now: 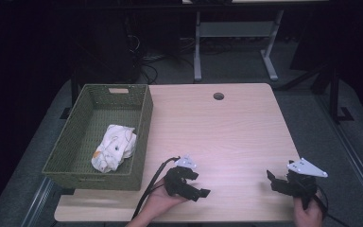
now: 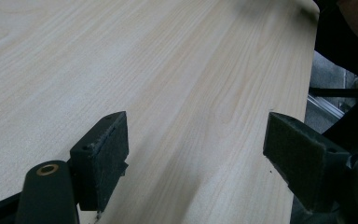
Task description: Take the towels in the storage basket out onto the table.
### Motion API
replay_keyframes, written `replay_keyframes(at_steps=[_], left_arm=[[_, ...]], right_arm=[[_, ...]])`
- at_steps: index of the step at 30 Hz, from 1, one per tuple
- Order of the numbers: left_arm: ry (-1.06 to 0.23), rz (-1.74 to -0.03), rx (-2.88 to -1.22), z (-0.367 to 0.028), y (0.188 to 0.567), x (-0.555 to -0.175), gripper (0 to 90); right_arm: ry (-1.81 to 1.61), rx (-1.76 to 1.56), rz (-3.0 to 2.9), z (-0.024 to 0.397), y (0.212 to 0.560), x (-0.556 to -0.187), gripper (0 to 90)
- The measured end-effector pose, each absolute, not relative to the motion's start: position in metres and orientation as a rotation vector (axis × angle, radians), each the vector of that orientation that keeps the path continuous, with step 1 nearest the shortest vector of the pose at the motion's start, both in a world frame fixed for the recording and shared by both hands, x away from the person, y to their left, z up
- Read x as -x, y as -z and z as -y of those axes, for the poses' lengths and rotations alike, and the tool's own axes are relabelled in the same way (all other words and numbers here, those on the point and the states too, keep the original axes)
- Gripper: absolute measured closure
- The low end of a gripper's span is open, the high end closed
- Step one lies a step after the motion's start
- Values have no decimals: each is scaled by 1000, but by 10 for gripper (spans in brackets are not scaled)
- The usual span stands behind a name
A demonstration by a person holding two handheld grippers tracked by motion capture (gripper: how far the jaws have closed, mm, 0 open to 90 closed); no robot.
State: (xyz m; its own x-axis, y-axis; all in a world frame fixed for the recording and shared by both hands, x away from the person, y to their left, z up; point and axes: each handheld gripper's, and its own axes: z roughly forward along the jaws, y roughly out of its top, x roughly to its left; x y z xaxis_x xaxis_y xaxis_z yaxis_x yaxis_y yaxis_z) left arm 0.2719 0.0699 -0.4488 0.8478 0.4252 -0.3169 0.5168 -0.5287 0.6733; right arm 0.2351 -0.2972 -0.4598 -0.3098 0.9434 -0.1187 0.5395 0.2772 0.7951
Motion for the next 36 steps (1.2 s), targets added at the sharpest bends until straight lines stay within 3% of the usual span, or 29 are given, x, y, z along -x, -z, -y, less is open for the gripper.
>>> replay_keyframes(at_steps=[10,36], left_arm=[[190,-648,-2249,-63,443,-274,216],[189,-587,-2358,-82,366,-312,222]], right_arm=[[-877,-1331,-1954,293,460,-234,139],[-879,-1336,-1952,294,459,-234,139]])
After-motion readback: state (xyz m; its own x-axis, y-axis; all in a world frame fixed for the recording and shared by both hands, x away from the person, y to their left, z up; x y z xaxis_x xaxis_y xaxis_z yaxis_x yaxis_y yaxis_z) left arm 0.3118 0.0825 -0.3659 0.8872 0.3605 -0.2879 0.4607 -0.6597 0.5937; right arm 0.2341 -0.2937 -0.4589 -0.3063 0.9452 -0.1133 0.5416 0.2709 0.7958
